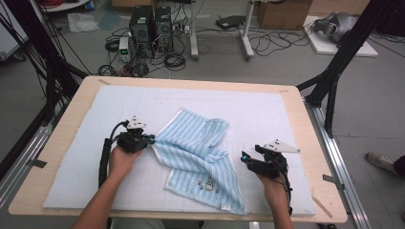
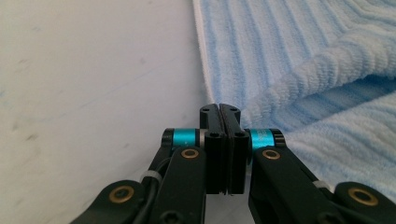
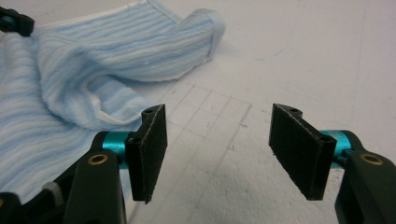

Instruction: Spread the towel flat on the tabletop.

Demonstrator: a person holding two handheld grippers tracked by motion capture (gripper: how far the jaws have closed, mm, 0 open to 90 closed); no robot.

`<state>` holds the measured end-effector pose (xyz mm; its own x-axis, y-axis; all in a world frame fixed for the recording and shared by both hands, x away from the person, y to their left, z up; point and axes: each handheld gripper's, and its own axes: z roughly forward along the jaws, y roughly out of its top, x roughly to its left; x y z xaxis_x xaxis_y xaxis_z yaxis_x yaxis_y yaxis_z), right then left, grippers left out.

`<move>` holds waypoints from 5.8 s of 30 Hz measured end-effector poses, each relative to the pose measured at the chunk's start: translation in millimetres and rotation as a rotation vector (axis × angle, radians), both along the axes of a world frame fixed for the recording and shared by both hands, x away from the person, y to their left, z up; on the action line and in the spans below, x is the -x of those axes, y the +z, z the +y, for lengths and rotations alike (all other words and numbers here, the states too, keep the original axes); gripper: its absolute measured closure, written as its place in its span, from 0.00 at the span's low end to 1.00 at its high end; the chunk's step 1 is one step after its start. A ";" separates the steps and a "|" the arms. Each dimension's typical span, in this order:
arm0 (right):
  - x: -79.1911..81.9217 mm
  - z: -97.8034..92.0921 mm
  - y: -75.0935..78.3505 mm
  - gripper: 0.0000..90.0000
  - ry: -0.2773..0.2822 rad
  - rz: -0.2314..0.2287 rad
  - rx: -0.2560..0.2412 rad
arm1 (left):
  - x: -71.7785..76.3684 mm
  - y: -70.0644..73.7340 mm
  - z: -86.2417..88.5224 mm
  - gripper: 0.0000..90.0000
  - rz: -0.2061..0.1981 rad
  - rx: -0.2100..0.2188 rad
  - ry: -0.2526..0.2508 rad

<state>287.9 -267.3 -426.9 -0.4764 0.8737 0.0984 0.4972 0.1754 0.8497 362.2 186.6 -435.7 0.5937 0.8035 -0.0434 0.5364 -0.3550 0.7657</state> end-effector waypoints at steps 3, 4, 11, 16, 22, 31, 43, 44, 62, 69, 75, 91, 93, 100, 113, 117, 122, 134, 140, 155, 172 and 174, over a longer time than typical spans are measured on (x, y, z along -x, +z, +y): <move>-12.6 9.8 2.5 0.41 0.017 0.014 0.009 | 2.6 -2.0 8.3 0.98 0.005 0.006 0.004; -16.6 12.3 3.1 0.41 0.018 0.017 0.013 | 3.2 -2.8 9.9 0.98 0.001 0.013 0.005; -44.0 30.9 1.5 0.44 0.049 0.056 0.031 | 7.9 -5.5 9.9 0.65 -0.025 0.088 -0.053; -74.3 65.5 -7.9 0.45 0.110 0.119 0.058 | 8.5 -4.7 12.7 0.50 -0.056 0.157 -0.040; -96.3 92.6 -11.4 0.47 0.142 0.145 0.123 | 9.7 -2.4 13.6 0.49 -0.076 0.160 -0.041; -112.3 117.6 -13.9 0.92 0.179 0.140 0.241 | 12.7 -3.3 17.5 0.47 -0.076 0.156 -0.021; -151.6 109.6 1.5 0.94 0.059 0.081 0.492 | 14.1 -1.8 15.6 0.48 -0.082 0.173 -0.015; -156.0 110.3 3.9 0.94 0.047 0.072 0.501 | 14.1 -2.1 14.7 0.48 -0.078 0.175 -0.015; -162.6 102.5 9.8 0.64 -0.069 0.033 0.363 | 13.8 -0.6 -5.8 0.48 -0.082 0.214 -0.046; -126.9 74.6 18.6 0.56 -0.035 -0.009 0.256 | -1.1 7.5 -20.0 0.49 -0.085 0.203 -0.069; -84.8 45.3 18.3 0.51 0.018 -0.011 0.170 | -29.3 12.5 -29.1 0.49 -0.075 0.184 -0.066; -33.5 18.1 -4.0 0.41 0.054 0.035 0.125 | -86.5 -11.6 -65.2 0.63 0.020 0.027 -0.059; -34.0 17.8 -5.0 0.41 0.049 0.040 0.119 | -85.9 -10.3 -64.4 0.98 0.014 0.015 -0.066; -35.1 25.2 -3.9 0.41 0.057 0.028 0.115 | -97.9 -13.7 -48.3 0.99 0.023 0.083 -0.044; -62.5 44.2 -7.8 0.48 0.048 0.054 0.074 | -117.0 -13.4 -15.4 0.94 0.021 0.185 0.145; -80.2 58.4 -3.7 0.55 0.052 0.063 0.067 | -107.3 -6.3 -15.3 0.61 0.007 0.236 0.162; -104.4 83.3 -10.9 0.61 0.074 0.126 0.123 | -92.4 -0.7 -13.2 0.52 0.001 0.293 0.122; -137.3 99.1 -17.3 0.96 -0.022 0.105 0.253 | -67.6 8.8 -3.0 0.51 -0.040 0.309 0.091; -149.7 88.4 -15.8 0.96 -0.134 0.070 0.289 | -64.0 7.4 -5.7 0.51 -0.018 0.298 0.059; -149.1 62.6 -10.8 0.77 -0.198 0.042 0.169 | -47.6 -7.3 -16.0 0.51 0.024 0.302 -0.028; -53.5 38.2 8.3 0.41 0.068 0.014 0.127 | -26.2 -15.5 -52.6 0.47 0.091 0.243 -0.110; -46.8 37.4 2.3 0.41 0.079 0.033 0.141 | -23.7 -16.6 -58.3 0.47 0.079 0.201 -0.107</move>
